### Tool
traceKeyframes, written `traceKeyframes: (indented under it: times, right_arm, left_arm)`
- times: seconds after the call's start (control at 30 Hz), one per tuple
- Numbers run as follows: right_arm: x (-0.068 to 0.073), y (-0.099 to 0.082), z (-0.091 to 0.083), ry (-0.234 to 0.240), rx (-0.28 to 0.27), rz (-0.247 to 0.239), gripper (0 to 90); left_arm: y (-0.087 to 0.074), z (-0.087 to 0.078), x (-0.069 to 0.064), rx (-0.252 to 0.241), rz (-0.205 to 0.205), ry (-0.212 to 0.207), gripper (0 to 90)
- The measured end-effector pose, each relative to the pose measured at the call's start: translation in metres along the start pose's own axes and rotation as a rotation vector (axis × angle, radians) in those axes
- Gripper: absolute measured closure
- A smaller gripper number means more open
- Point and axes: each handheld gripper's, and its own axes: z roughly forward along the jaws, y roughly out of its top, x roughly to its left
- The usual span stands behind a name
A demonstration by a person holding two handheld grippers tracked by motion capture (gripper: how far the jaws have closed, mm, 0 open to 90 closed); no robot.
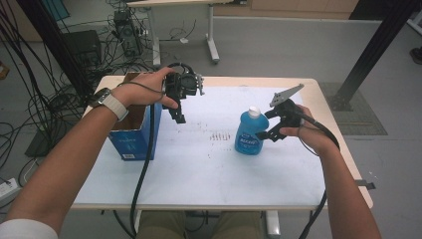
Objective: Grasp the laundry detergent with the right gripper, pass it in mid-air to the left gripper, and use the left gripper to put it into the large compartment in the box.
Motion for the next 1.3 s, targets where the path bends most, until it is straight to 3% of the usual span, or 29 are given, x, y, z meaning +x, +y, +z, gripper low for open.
traceKeyframes:
  times: [1.3]
  right_arm:
    - [-0.0012,-0.0008,0.0004,0.002,0.000,0.006,5.3]
  left_arm:
    - [-0.0011,0.0027,0.0012,0.001,-0.008,-0.004,10.0]
